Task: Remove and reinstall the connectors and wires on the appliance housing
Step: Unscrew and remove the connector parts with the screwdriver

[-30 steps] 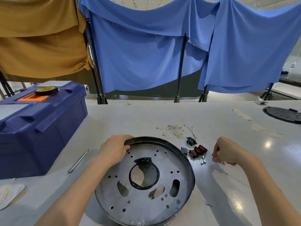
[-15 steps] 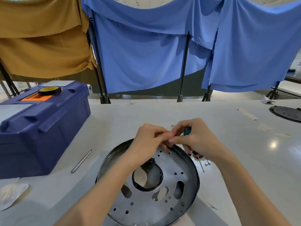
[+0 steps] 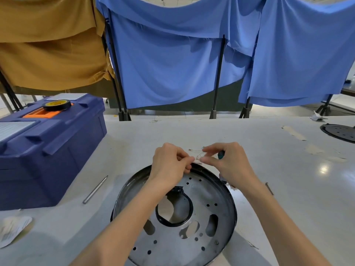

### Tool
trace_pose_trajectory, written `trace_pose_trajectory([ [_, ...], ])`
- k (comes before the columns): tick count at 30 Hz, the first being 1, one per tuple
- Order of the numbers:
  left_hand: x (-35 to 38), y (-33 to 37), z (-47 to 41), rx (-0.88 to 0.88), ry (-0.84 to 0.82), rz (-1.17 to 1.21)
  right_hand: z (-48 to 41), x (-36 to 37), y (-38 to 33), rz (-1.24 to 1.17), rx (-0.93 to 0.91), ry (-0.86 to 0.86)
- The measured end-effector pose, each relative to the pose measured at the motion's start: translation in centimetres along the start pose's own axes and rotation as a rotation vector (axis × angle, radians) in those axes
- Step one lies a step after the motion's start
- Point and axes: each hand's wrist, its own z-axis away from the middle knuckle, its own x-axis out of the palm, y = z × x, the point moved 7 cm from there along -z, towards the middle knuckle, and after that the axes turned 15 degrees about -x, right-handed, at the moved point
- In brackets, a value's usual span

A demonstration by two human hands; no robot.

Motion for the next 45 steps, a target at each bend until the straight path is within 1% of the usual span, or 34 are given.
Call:
trace_pose_trajectory([
  [2, 0.6, -0.4, -0.2, 0.004, -0.025, -0.096, 0.2, 0.4, 1.0, 0.135, 0.044, -0.064],
  [5, 1.8, -1.0, -0.2, 0.009, -0.085, -0.186, 1.0, 1.7, 2.1, 0.196, 0.078, -0.19],
  [11, 3.2, -0.8, -0.4, 0.091, -0.096, -0.395, 1.3, 1.8, 2.9, 0.14, 0.094, -0.155],
  [15, 3.8, -0.6, -0.1, 0.133, -0.109, -0.481, 1.6, 1.9, 3.2, 0.142, 0.083, -0.14],
  [25, 4.1, 0.1, 0.8, 0.251, -0.067, -0.722, 1.6, 2.2, 3.0, 0.142, 0.049, -0.147],
  [31, 5.5, 1.0, 1.2, 0.351, -0.057, -0.878, 1.6, 2.2, 2.7, 0.143, 0.033, -0.149],
  [33, 5.7, 1.2, 1.1, 0.359, -0.051, -0.922, 1.6, 2.2, 2.6, 0.14, 0.025, -0.149],
  [37, 5.8, 1.8, 0.6, 0.334, -0.08, -0.931, 1.6, 2.3, 2.5, 0.116, 0.028, -0.161],
  [41, 6.5, 2.0, 0.4, 0.371, -0.081, -0.937, 1.7, 2.3, 2.5, 0.095, 0.018, -0.17],
  [45, 6.0, 1.5, 0.0, 0.361, -0.114, -0.816, 1.7, 2.2, 2.5, 0.09, 0.017, -0.164],
])
